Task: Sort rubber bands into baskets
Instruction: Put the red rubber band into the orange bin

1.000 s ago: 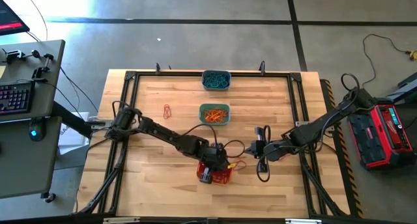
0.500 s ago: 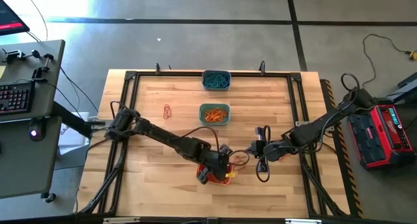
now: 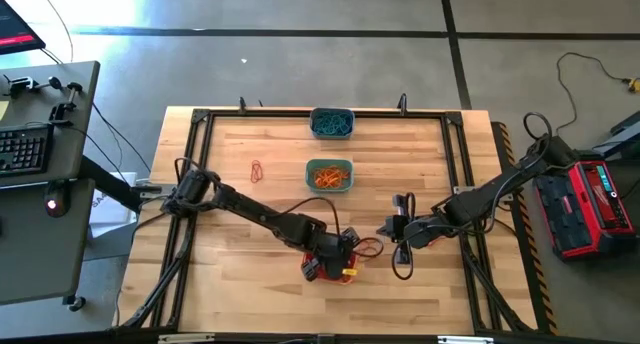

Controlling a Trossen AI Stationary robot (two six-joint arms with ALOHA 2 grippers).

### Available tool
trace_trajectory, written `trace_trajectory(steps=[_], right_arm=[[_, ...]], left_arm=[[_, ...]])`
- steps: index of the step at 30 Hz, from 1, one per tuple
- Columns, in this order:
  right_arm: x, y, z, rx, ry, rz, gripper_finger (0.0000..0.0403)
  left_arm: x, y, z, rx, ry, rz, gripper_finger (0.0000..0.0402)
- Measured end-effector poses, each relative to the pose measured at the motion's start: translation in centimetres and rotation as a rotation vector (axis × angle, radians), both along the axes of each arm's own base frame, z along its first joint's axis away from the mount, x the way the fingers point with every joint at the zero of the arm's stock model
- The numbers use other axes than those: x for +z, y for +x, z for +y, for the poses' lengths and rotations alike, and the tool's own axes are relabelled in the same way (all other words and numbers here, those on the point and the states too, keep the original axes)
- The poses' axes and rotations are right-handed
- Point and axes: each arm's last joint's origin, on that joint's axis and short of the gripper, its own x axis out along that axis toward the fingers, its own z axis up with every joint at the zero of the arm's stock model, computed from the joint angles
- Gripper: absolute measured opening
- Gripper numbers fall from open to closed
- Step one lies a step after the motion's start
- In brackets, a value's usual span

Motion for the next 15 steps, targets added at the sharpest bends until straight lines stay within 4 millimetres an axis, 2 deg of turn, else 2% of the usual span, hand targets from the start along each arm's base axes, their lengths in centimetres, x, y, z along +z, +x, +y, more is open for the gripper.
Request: trace_trajectory(steps=[3, 9, 15], right_arm=[[0.0, 0.0, 0.0, 0.000, 0.000, 0.001, 0.0000], [0.0, 0.0, 0.0, 0.000, -0.002, 0.003, 0.0000], [0.0, 0.0, 0.0, 0.000, -0.003, 0.005, 0.0000]], left_arm=[[0.0, 0.1, 0.2, -0.017, 0.017, -0.002, 0.0000], [-1.8, 0.5, 0.6, -0.007, -0.025, 0.041, 0.0000], [-1.8, 0.6, 0.9, 0.018, -0.040, 0.044, 0.0000]])
